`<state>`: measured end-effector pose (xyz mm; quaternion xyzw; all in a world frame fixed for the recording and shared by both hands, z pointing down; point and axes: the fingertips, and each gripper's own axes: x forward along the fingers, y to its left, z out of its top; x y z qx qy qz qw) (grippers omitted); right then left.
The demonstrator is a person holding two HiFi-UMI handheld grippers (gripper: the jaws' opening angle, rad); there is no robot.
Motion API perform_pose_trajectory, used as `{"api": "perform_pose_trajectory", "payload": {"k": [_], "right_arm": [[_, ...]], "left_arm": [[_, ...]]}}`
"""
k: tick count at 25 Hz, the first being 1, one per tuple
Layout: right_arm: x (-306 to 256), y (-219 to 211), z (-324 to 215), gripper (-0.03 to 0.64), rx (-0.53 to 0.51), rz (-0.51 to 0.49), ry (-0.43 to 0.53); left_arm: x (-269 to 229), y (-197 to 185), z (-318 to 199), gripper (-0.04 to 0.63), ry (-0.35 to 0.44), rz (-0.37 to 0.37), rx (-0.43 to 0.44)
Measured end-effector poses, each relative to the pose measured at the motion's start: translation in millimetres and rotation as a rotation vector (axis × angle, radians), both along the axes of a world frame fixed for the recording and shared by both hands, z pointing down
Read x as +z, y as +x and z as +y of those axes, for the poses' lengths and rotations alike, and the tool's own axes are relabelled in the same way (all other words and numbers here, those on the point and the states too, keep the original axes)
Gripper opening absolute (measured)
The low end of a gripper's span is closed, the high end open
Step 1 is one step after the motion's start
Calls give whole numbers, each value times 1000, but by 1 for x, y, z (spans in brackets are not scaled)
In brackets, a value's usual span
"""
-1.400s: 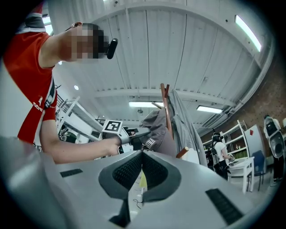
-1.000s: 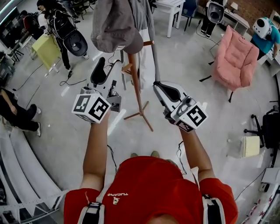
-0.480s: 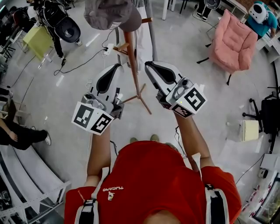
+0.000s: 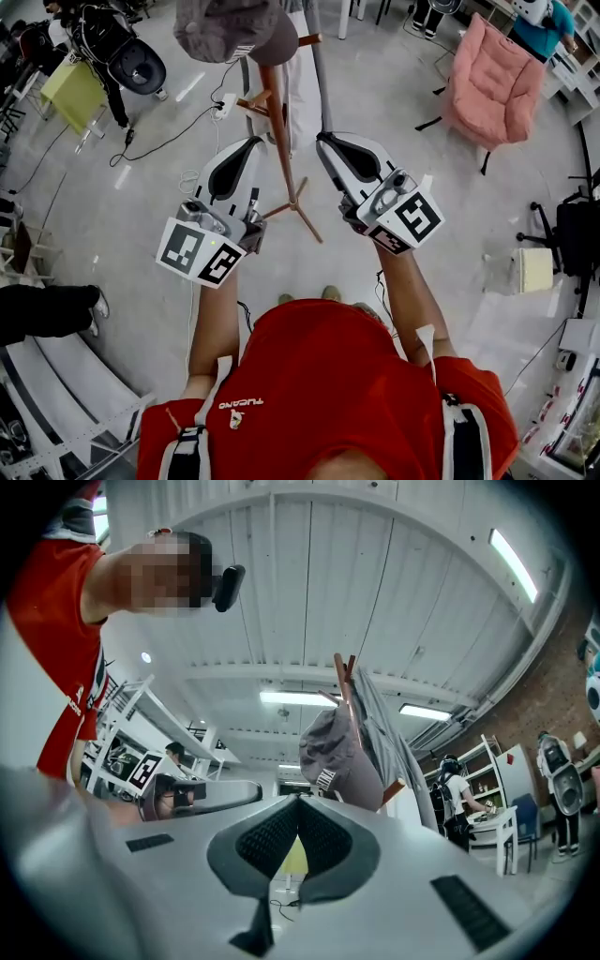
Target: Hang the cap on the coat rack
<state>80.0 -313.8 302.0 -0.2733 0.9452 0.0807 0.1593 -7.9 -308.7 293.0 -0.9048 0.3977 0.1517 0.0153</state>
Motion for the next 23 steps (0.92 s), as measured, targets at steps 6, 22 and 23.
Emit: {"api": "perform_pose_trajectory", "payload": {"k": [6,22,23], "right_arm": [[1,2,-3,23,19,7,-2],[-6,3,-1,23,33,5,15],[-5,3,-2,23,38,11,16]], "left_arm": [[-1,-5,-5,8,3,21,8],[-4,-11,0,8,8,39,1],[-4,-12,-1,8,9,42,0]]}}
